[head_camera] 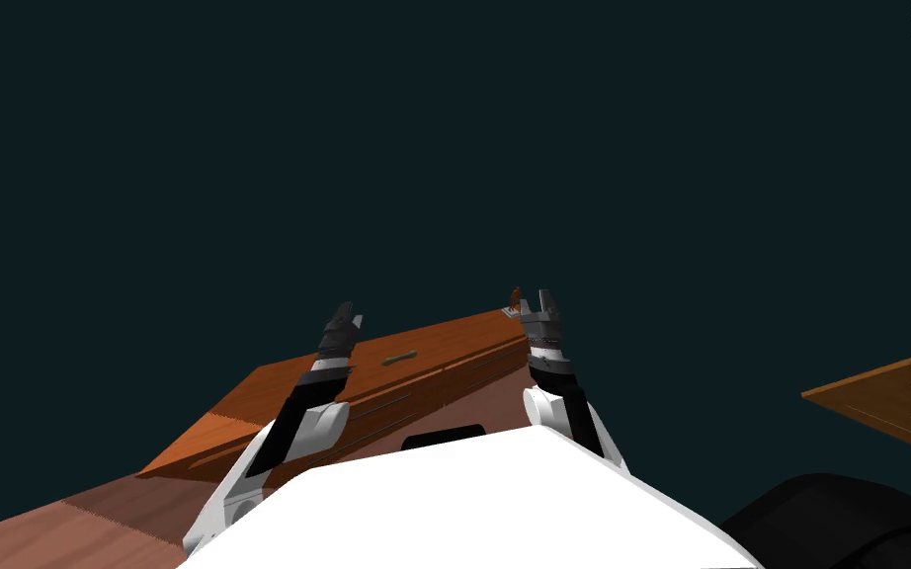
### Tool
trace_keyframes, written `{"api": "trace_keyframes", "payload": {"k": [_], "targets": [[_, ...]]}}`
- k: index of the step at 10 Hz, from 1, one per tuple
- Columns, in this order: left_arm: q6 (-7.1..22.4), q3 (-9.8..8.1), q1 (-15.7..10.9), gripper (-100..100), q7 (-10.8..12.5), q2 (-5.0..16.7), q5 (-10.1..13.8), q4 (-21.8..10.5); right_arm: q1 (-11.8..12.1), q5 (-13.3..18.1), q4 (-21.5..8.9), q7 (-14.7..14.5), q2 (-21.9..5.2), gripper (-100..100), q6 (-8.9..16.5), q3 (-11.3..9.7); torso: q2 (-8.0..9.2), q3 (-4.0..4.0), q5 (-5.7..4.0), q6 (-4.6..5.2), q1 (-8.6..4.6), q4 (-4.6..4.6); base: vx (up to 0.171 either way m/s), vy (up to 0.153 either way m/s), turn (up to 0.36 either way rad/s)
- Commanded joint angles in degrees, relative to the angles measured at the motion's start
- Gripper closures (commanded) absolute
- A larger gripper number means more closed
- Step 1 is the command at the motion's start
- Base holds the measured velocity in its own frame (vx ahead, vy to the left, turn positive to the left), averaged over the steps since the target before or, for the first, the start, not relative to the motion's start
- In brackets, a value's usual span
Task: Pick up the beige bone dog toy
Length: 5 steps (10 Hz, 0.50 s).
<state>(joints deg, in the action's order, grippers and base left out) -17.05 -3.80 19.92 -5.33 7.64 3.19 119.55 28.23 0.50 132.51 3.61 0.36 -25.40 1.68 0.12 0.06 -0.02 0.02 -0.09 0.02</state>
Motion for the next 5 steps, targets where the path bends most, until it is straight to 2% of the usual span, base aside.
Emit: {"api": "trace_keyframes", "payload": {"k": [1,2,3,5], "targets": [[1.8,-0.06,0.0,-100,0.1,0.1,-0.1,-0.6,0.0,0.0,0.0,0.0,0.0,0,0.0,0.0,0.00,0.00,0.00,0.00,0.00,0.00,-0.027,-0.019,-0.042],[3.8,-0.72,-1.2,-100,0.6,0.5,-0.1,-2.6,0.0,0.0,0.0,0.0,0.0,0,0.0,0.0,-0.01,0.00,0.00,-0.03,0.02,0.00,-0.019,-0.019,-0.073],[4.0,-0.72,-1.2,-100,0.6,0.5,-0.1,-2.6,0.0,0.0,0.0,0.0,0.0,0,0.0,0.0,-0.04,-0.02,0.00,-0.01,0.03,0.00,-0.016,-0.014,-0.045],[7.7,-2.12,-3.7,-100,1.6,1.2,0.0,-6.8,0.0,0.0,0.0,0.0,0.0,0,0.0,0.0,-0.04,-0.02,0.00,0.00,0.03,-0.01,-0.029,-0.022,-0.111]]}}
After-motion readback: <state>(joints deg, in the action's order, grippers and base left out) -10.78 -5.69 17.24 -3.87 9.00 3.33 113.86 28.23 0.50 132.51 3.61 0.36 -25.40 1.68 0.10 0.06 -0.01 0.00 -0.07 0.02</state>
